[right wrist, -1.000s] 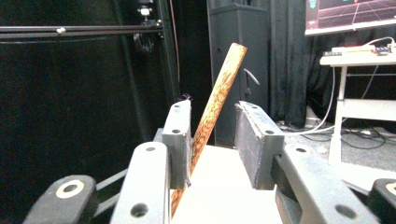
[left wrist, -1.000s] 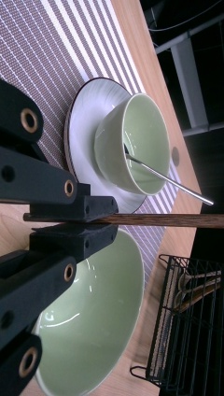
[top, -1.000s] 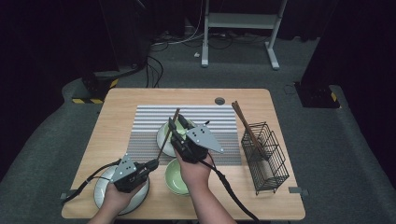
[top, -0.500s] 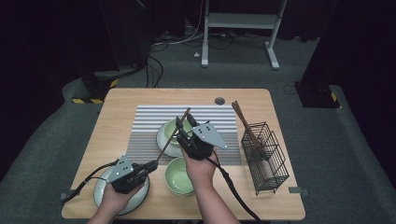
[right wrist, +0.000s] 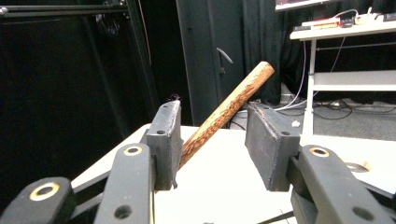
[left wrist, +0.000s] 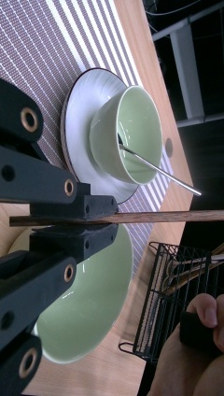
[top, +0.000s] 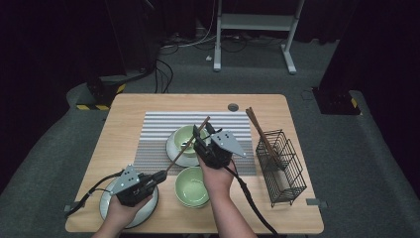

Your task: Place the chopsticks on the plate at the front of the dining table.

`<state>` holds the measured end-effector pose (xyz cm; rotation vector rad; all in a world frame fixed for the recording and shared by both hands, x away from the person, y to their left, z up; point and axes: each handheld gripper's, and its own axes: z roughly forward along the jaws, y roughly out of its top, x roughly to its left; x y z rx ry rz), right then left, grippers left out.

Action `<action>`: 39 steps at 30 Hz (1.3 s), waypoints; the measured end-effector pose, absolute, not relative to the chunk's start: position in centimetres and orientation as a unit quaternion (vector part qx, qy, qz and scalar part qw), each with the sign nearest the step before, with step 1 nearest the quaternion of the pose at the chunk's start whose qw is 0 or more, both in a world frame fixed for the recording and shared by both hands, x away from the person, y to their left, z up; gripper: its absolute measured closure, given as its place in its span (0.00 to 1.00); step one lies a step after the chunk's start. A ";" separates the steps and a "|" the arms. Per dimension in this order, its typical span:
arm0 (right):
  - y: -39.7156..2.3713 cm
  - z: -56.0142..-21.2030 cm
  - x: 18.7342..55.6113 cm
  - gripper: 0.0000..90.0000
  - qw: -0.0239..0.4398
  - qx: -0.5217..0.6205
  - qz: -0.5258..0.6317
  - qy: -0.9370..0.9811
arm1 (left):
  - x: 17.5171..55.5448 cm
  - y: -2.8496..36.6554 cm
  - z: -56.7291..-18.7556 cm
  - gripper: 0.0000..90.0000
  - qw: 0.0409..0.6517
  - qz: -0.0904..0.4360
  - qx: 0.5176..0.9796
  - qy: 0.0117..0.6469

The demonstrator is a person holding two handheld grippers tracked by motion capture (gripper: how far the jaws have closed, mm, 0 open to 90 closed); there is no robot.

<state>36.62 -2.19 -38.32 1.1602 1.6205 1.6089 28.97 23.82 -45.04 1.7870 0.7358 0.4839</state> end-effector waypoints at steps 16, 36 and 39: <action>-3.0 -39.6 37.0 0.60 0.278 0.450 0.594 0.606 | 28.8 23.7 -44.9 0.94 0.545 0.201 0.753 0.309; -4.1 -38.4 35.4 0.57 0.290 0.429 0.595 0.615 | 29.3 23.5 -45.0 0.94 0.530 0.210 0.752 0.332; -4.4 -38.7 34.8 0.58 0.295 0.422 0.589 0.623 | 29.5 23.5 -44.9 0.94 0.525 0.213 0.749 0.344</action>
